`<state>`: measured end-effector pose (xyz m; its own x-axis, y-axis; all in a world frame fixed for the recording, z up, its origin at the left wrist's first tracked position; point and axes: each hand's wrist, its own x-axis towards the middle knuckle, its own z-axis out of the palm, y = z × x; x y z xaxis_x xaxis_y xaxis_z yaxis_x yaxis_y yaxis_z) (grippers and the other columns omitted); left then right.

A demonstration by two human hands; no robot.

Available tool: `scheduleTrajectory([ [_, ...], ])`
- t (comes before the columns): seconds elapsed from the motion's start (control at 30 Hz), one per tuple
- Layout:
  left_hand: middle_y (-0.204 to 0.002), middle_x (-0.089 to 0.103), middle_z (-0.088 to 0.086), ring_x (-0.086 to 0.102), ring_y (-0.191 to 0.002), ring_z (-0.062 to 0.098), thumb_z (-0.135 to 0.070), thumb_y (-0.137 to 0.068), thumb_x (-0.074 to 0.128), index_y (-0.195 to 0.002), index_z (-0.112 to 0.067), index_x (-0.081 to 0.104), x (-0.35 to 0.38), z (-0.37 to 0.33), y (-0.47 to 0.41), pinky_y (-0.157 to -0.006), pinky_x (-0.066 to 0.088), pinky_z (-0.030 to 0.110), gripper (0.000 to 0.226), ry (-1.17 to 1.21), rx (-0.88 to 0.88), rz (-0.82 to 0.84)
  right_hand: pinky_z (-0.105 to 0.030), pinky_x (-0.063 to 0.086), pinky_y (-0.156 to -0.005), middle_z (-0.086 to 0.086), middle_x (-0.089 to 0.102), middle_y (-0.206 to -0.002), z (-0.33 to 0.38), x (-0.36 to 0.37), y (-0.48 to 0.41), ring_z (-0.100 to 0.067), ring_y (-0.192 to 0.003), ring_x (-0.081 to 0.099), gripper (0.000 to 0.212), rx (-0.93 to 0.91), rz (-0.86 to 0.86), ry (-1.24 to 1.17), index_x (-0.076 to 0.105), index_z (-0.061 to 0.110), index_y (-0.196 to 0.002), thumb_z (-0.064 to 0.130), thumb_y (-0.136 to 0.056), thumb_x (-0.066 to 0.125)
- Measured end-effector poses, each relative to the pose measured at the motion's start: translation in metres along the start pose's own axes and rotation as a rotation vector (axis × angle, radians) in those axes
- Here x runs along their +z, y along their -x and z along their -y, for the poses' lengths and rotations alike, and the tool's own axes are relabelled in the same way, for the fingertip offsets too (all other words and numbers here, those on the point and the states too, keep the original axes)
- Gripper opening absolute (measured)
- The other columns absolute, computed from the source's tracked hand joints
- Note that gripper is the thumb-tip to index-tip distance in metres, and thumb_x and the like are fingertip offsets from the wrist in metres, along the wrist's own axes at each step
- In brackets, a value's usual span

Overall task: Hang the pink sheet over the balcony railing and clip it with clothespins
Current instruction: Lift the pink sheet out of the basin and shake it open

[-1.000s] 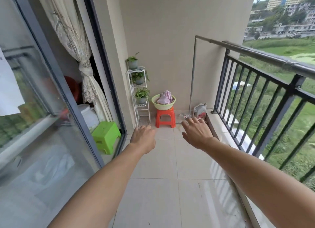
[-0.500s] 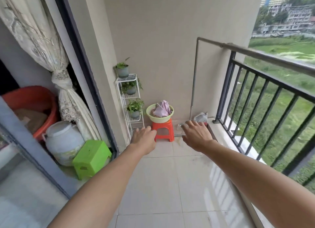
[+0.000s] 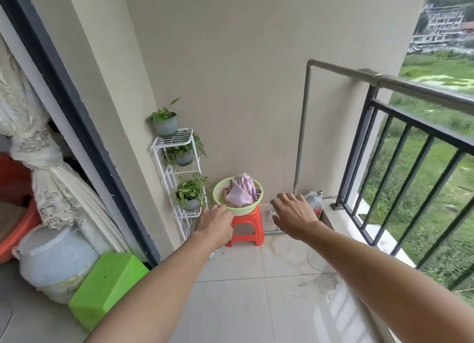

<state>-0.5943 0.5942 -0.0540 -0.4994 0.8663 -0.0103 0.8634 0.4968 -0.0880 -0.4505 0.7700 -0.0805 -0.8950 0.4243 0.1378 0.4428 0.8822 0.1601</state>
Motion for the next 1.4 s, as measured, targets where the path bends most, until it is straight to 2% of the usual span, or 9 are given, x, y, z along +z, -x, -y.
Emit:
scheduleTrajectory([
  [0.33, -0.12, 0.055, 0.004, 0.049, -0.117, 0.026, -0.016, -0.091, 0.047, -0.118, -0.019, 0.058, 0.035, 0.068, -0.179, -0.099, 0.036, 0.042, 0.029, 0.09, -0.053, 0.066, -0.043, 0.041, -0.093, -0.009, 0.053, -0.133, -0.04, 0.062, -0.189, -0.03, -0.119, 0.051, 0.047, -0.038, 0.075, -0.016, 0.047, 0.017, -0.134, 0.04, -0.092, 0.05],
  [0.63, -0.121, 0.056, 0.006, 0.05, -0.116, 0.027, -0.016, -0.09, 0.047, -0.12, -0.017, 0.058, 0.105, 0.151, -0.342, -0.099, 0.037, 0.043, 0.032, 0.097, 0.029, 0.156, -0.042, 0.042, -0.092, -0.007, 0.055, -0.13, -0.048, 0.147, -0.342, -0.029, -0.117, 0.052, 0.044, 0.039, 0.179, -0.048, 0.047, 0.019, -0.133, 0.039, -0.094, 0.046],
  [0.93, -0.118, 0.057, 0.004, 0.05, -0.115, 0.026, -0.018, -0.09, 0.048, -0.112, -0.018, 0.059, 0.157, 0.188, -0.487, -0.096, 0.038, 0.043, 0.025, 0.142, 0.135, 0.28, -0.043, 0.041, -0.094, -0.007, 0.055, -0.131, -0.08, 0.214, -0.462, -0.03, -0.118, 0.051, 0.039, 0.126, 0.332, -0.103, 0.05, 0.019, -0.128, 0.038, -0.094, 0.044],
  [1.13, -0.117, 0.059, 0.004, 0.055, -0.11, 0.027, -0.017, -0.089, 0.048, -0.12, -0.019, 0.058, 0.218, 0.206, -0.585, -0.093, 0.043, 0.042, 0.032, 0.164, 0.1, 0.391, -0.045, 0.04, -0.098, -0.012, 0.045, -0.145, -0.109, 0.308, -0.545, -0.032, -0.126, 0.046, 0.043, 0.078, 0.48, -0.153, 0.049, 0.018, -0.13, 0.039, -0.093, 0.047],
  [1.23, -0.115, 0.059, 0.004, 0.056, -0.108, 0.027, -0.02, -0.09, 0.049, -0.116, -0.018, 0.058, 0.253, 0.211, -0.634, -0.092, 0.044, 0.042, 0.028, 0.201, 0.055, 0.444, -0.041, 0.038, -0.096, -0.011, 0.047, -0.142, -0.125, 0.359, -0.587, -0.028, -0.127, 0.045, 0.043, 0.068, 0.53, -0.177, 0.047, 0.02, -0.133, 0.039, -0.095, 0.043],
  [1.4, -0.112, 0.063, 0.003, 0.061, -0.101, 0.029, -0.025, -0.09, 0.052, -0.113, -0.018, 0.058, 0.313, 0.211, -0.696, -0.079, 0.05, 0.039, 0.025, 0.383, -0.116, 0.528, -0.044, 0.04, -0.095, -0.008, 0.047, -0.14, -0.142, 0.422, -0.641, -0.029, -0.125, 0.046, 0.047, 0.098, 0.632, -0.245, 0.042, 0.019, -0.135, 0.041, -0.093, 0.045],
])
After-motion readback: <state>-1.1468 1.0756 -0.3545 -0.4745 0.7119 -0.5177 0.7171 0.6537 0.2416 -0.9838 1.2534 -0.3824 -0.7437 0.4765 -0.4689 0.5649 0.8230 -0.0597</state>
